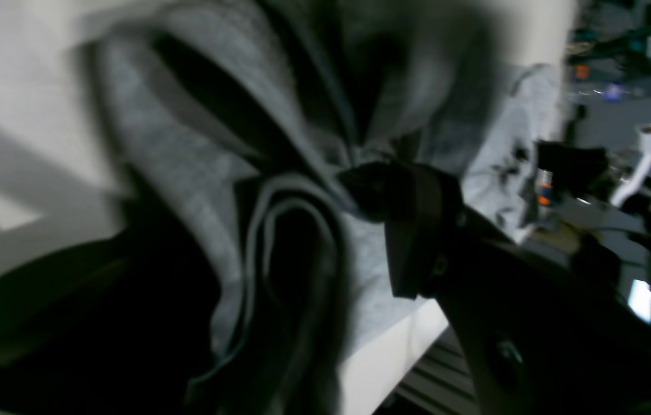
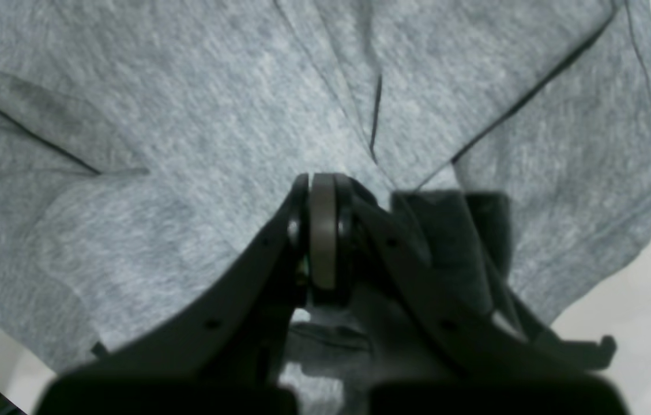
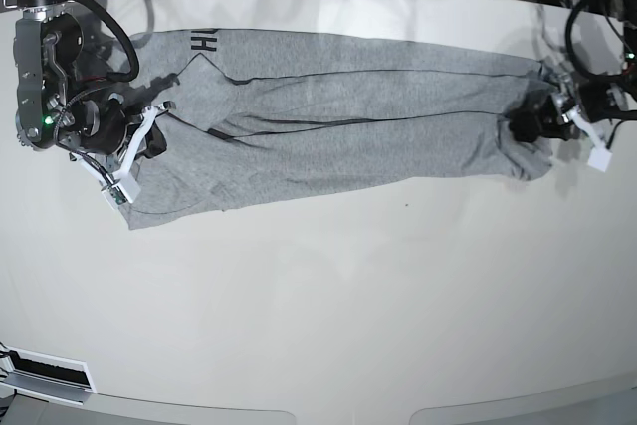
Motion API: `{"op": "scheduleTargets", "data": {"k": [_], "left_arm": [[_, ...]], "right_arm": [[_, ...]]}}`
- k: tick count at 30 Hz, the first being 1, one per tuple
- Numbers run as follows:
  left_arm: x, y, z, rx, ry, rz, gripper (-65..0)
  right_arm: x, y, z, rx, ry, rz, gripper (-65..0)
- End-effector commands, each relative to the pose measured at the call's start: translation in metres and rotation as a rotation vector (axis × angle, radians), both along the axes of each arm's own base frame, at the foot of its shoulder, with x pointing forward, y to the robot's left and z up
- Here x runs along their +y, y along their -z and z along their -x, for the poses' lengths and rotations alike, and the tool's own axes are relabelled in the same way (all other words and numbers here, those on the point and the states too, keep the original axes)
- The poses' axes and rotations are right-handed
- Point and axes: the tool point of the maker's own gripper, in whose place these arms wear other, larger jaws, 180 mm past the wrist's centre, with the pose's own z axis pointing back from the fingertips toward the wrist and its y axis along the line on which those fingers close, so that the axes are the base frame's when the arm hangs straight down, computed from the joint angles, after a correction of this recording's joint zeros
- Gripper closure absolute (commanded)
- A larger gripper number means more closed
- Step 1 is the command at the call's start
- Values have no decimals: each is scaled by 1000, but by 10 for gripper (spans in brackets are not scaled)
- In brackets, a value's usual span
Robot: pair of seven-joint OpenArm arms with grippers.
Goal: Layout the t-shirt on the table in an organized manner, then fold the t-shirt properly
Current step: 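Lay the folded hem down and smooth it along the shoulder edge with both grippers, then fold the shirt end at the left gripper inward toward the right gripper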
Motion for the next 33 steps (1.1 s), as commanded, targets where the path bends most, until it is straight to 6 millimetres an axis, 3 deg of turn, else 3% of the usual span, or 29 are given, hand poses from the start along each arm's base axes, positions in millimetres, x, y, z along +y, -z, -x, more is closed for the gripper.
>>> {"op": "scheduleTargets", "data": {"k": [1, 3, 6, 10, 16, 20, 26, 27, 33], "left_arm": [[8, 2, 7, 39, 33, -40, -330], [9, 2, 7, 38, 31, -40, -239], [13, 0, 7, 40, 33, -50, 0], [29, -11, 2, 20, 12, -65, 0], [63, -45, -20, -57, -37, -92, 0], [72, -65, -34, -93, -28, -100, 0], [73, -79, -36, -92, 5, -71, 0], [71, -76, -28, -59, 38, -71, 0], [42, -83, -27, -74, 191, -83, 0]], "right_arm": [[-4, -13, -13, -49, 4, -5, 0], [-4, -13, -13, -49, 4, -5, 0], [-4, -13, -13, -49, 4, -4, 0], [-4, -13, -13, -48, 4, -4, 0], [-4, -13, -13, -49, 2, -5, 0], [7, -17, -11, -61, -50, -51, 0], [14, -22, -12, -72, -60, -92, 0], [13, -22, -12, -72, -60, -85, 0], [13, -25, -16, -82, -58, -83, 0]]}}
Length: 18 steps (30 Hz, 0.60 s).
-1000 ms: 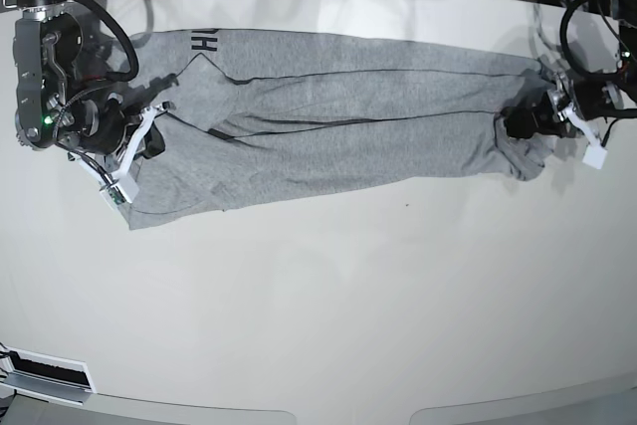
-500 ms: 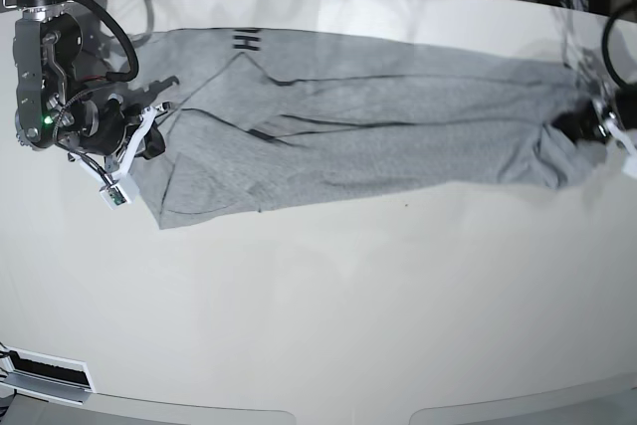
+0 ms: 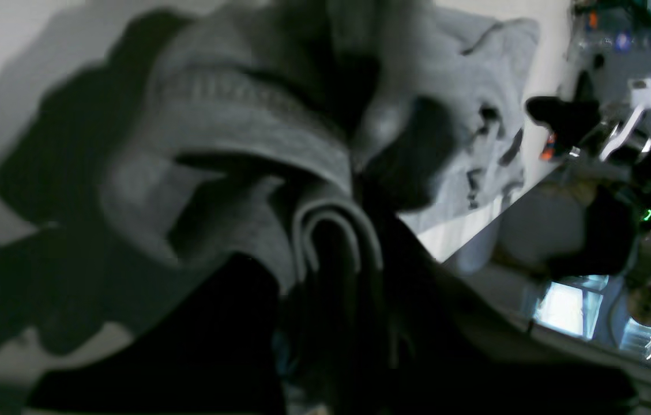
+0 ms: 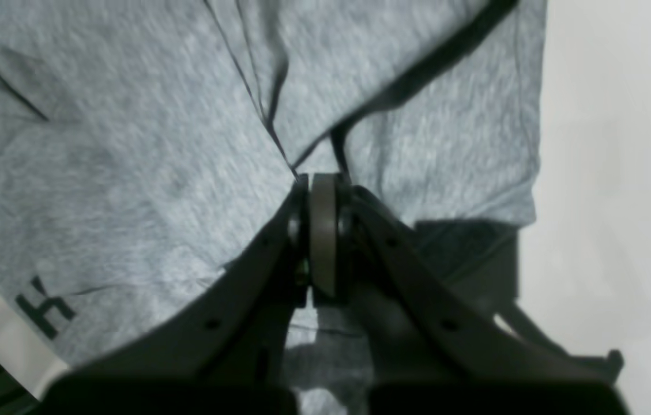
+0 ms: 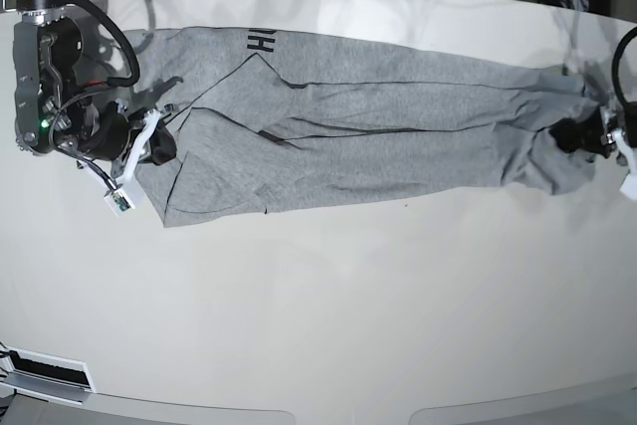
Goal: Layout the t-shirt on the table in an organized manner, then fold the t-shirt properly
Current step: 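Fold the shirt end at the left gripper inward toward the right gripper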
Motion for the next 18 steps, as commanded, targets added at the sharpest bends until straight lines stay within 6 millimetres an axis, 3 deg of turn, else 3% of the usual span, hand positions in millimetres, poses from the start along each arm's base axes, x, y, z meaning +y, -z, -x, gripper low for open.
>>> {"op": "scheduleTargets", "data": {"k": [1, 5, 10, 18], "left_arm": [[6, -20, -13, -65, 17, -20, 0], [-20, -39, -26, -160, 109, -27, 0], [-73, -56, -39, -277, 210, 24, 0], [-175, -44, -37, -308, 284, 234, 0]], "right_arm": [[-3, -14, -13, -50, 5, -8, 0], [-3, -14, -13, -50, 5, -8, 0], [-3, -14, -13, -50, 6, -7, 0], [-7, -12, -15, -42, 46, 0, 0]]}}
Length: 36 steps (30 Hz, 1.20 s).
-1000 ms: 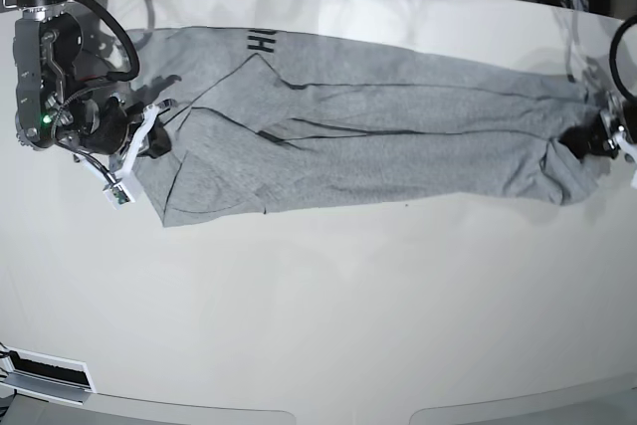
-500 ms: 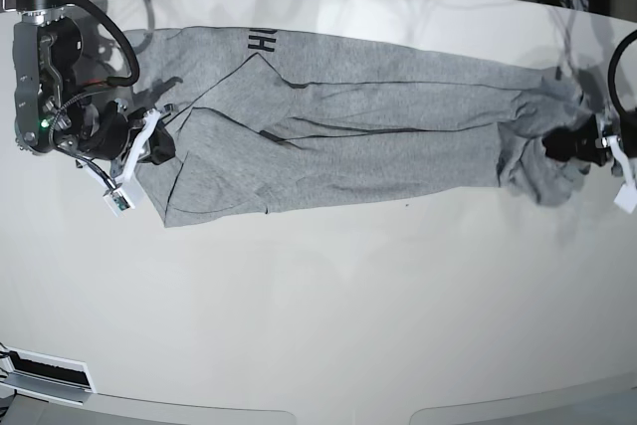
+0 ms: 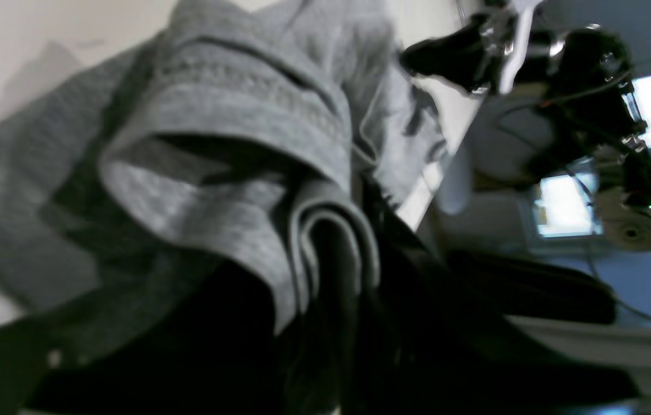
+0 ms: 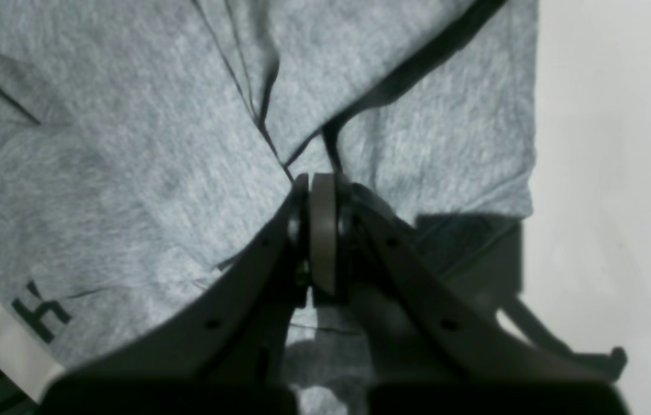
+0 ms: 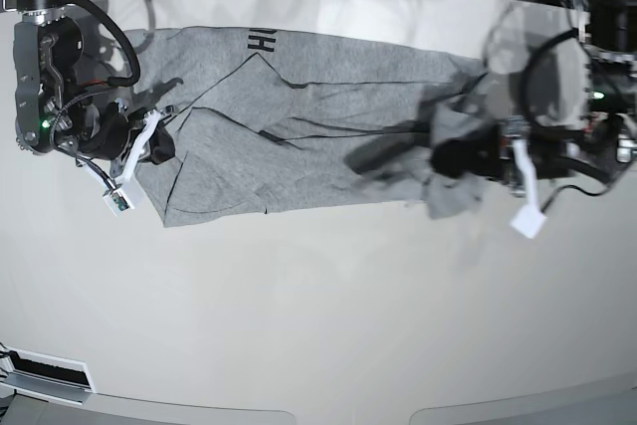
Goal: Layout the t-shirt on the table in an organized manner, then fold the t-shirt properly
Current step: 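Fold the shirt end at the left gripper inward toward the right gripper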
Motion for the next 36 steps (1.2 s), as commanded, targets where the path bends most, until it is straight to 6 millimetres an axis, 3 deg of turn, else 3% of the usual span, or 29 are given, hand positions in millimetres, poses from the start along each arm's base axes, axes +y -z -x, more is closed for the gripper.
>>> {"op": "scheduleTargets", "data": {"k": [1, 5, 12, 20, 21, 24, 25, 26, 30, 34, 36], "left_arm": [[-5, -19, -16, -65, -25, 51, 0], [-29, -27, -30, -106, -91, 143, 0], [-63, -18, -22, -80, -49, 169, 0], [-70, -20, -21, -76, -40, 193, 0], [-71, -22, -18, -71, -29, 208, -32], [-82, -20, -3, -36, 61, 207, -295], [-86, -18, 1, -27, 89, 196, -339], [-87, -16, 4, -21, 114, 183, -345], [-81, -22, -3, -44, 125, 159, -291], [-71, -36, -23, -95, 87, 162, 0], [-62, -43, -32, -120, 51, 167, 0]], "right_arm": [[-3, -13, -13, -50, 5, -5, 0], [-3, -13, -12, -49, 4, -5, 0], [-1, -14, -11, -52, -15, -8, 0], [0, -14, -11, -53, -22, -9, 0], [0, -14, -11, -53, -22, -9, 0], [0, -14, -11, -53, -22, -10, 0], [0, -14, -11, -54, -22, -10, 0], [0, -14, -11, -54, -21, -13, 0], [0, -13, -10, -47, -23, -8, 0], [0, -14, -10, -48, -23, -10, 0], [2, -19, -14, -64, -24, -22, 0]]}}
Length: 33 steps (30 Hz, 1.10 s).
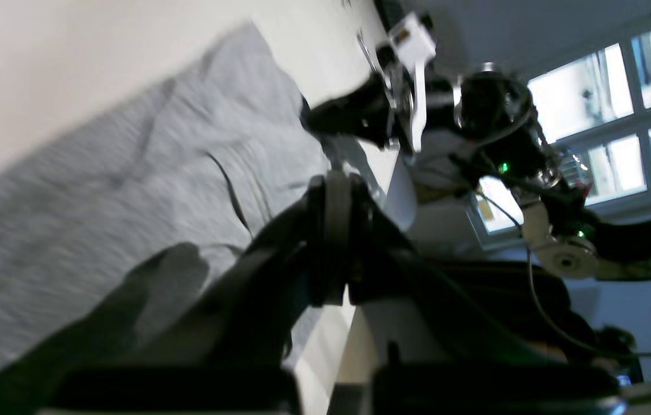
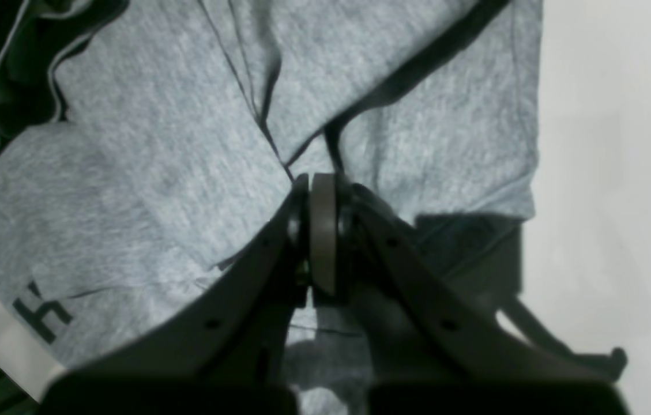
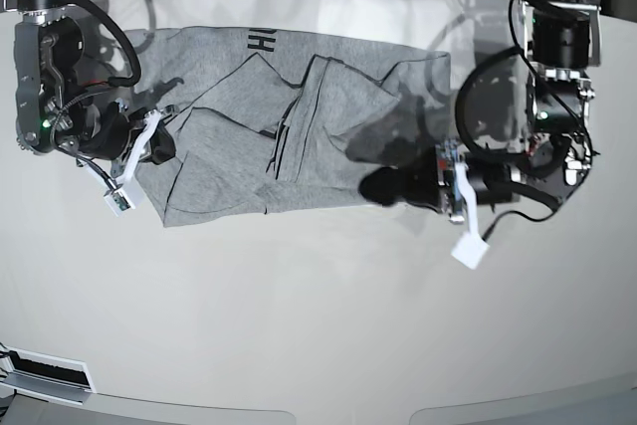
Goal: Layout the t-shirt on the table in an organized manner, then fold the t-shirt properly
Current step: 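Fold the shirt end at the left gripper inward toward the right gripper, then grasp the shirt end at the right gripper and lift it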
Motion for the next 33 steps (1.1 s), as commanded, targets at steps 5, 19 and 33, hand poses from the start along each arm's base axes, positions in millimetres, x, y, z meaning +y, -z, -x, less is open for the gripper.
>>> {"op": "scheduleTargets", "data": {"k": [5, 19, 33], "left_arm": [[38, -26, -28, -88, -131, 14, 0], [194, -38, -18, -106, -333, -291, 0], [219, -35, -3, -78, -345, -360, 0]], "right_arm": [[5, -59, -35, -174, -48, -21, 0], [-91, -8, 18, 108, 381, 106, -383], [-26, 31, 57, 267, 284, -360, -383]]}}
